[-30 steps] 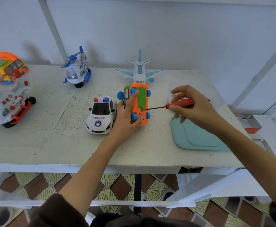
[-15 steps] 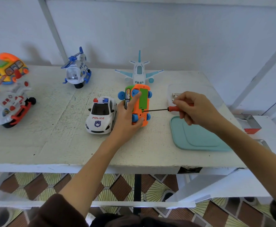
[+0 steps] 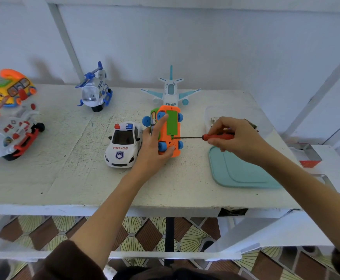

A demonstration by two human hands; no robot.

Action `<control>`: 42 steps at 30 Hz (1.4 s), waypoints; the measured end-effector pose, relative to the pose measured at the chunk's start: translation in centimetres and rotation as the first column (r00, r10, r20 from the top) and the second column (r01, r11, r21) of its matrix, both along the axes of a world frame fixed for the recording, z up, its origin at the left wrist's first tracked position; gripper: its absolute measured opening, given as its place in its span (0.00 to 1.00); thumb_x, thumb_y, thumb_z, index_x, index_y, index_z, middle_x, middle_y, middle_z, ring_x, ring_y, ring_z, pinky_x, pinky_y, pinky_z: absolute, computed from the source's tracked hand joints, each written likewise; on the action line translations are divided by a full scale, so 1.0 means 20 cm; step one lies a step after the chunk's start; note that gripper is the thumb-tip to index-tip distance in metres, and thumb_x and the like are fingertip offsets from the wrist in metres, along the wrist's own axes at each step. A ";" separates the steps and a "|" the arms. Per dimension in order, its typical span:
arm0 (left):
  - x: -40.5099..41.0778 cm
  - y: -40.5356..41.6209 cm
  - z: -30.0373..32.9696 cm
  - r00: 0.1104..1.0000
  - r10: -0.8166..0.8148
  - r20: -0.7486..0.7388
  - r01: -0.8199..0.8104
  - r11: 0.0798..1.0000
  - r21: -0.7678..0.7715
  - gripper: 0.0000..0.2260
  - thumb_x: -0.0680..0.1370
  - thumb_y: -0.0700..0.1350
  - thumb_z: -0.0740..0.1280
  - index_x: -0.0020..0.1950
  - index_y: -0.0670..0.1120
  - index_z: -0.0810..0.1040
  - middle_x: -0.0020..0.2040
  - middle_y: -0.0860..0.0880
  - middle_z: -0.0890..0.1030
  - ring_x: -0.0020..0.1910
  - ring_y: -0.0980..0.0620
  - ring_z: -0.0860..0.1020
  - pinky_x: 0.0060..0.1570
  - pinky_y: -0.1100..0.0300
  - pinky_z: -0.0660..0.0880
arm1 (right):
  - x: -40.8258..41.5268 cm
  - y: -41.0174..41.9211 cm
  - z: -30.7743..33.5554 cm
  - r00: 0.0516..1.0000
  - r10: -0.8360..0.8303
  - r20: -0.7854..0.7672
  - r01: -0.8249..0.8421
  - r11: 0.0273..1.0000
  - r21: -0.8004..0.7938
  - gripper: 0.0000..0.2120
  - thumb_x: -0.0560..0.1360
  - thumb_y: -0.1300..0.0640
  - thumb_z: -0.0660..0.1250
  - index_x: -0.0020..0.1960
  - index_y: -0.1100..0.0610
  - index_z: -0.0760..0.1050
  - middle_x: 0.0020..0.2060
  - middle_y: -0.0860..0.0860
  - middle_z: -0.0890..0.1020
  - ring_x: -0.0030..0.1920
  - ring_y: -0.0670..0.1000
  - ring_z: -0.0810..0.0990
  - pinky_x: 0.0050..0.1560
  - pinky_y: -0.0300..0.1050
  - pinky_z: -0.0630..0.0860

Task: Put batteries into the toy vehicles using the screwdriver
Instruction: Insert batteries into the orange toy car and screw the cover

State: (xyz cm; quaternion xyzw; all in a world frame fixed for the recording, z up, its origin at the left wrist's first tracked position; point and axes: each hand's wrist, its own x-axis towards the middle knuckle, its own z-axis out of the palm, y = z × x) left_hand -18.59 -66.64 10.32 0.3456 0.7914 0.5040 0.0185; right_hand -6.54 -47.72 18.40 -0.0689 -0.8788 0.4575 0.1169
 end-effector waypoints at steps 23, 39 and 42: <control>-0.01 -0.01 -0.02 1.000 -0.017 -0.013 0.018 1.000 0.010 0.34 0.76 0.40 0.69 0.70 0.65 0.53 0.68 0.45 0.61 0.64 0.50 0.67 0.63 0.51 0.72 | -0.03 -0.01 0.05 0.994 -0.111 0.007 0.111 0.994 -0.003 0.08 0.77 0.54 0.63 0.48 0.59 0.75 0.29 0.55 0.79 0.21 0.48 0.74 0.22 0.34 0.69; -0.01 -0.02 -0.02 1.000 -0.011 -0.013 0.011 1.000 0.024 0.35 0.76 0.38 0.69 0.69 0.66 0.53 0.68 0.44 0.62 0.62 0.51 0.68 0.62 0.52 0.71 | 0.02 0.00 0.02 0.999 -0.026 -0.037 0.026 1.000 0.012 0.10 0.69 0.65 0.72 0.46 0.53 0.76 0.44 0.52 0.82 0.42 0.49 0.79 0.40 0.29 0.73; -0.01 -0.02 -0.02 1.000 -0.015 -0.016 0.015 1.000 0.023 0.33 0.75 0.41 0.69 0.69 0.65 0.54 0.68 0.44 0.62 0.62 0.52 0.67 0.61 0.54 0.70 | 0.01 -0.04 0.03 1.000 -0.025 -0.014 0.026 0.999 0.035 0.10 0.72 0.56 0.69 0.52 0.54 0.74 0.42 0.51 0.81 0.35 0.49 0.80 0.33 0.35 0.76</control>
